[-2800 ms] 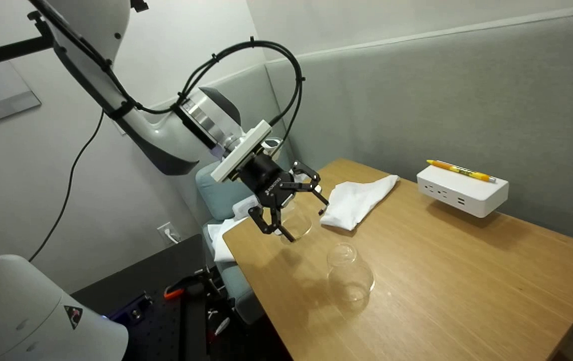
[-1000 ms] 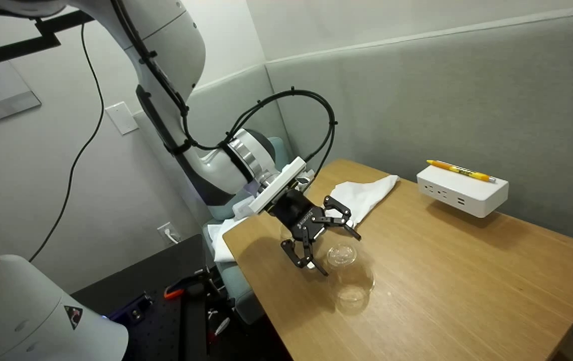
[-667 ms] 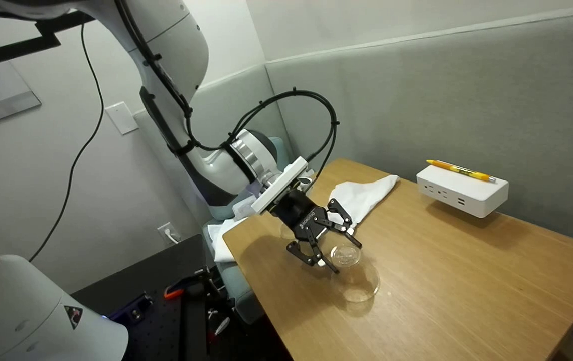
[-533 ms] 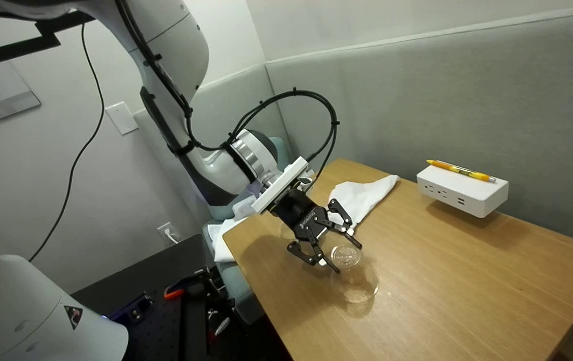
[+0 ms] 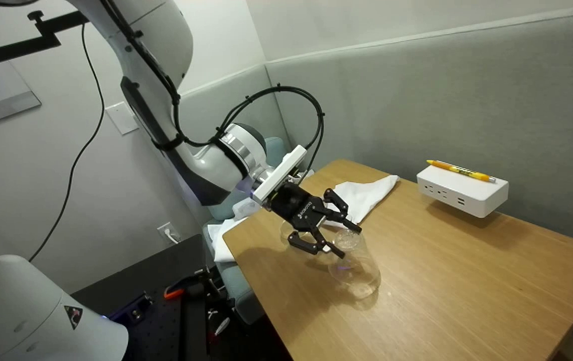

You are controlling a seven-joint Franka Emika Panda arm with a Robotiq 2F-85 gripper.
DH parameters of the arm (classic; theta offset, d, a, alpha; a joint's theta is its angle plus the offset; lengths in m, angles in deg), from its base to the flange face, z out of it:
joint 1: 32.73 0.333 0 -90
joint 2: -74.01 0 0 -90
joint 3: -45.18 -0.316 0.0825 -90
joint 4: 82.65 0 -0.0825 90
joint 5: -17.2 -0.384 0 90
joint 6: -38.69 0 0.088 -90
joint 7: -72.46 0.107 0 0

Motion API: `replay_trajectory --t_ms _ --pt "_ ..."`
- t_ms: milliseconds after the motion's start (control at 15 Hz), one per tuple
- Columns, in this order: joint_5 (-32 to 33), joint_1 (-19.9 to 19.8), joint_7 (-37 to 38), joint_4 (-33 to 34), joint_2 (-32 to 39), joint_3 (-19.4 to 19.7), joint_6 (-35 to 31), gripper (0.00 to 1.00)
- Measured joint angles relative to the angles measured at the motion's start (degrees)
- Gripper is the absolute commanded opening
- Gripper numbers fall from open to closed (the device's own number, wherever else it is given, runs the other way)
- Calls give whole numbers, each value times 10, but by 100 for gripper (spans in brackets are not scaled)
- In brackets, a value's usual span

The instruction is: Place the clear cup on the right upright.

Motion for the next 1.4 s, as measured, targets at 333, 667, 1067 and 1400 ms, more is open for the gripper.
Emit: replay_trajectory --t_ms 333,667,1067,1400 --pt "80 -37 -96 -61 -80 0 -135 31" --pt "90 -49 -113 -73 -97 1 -173 31" --pt "93 -63 -181 -64 -98 16 -217 31" --pt "83 -119 -373 -24 -103 57 -382 31"
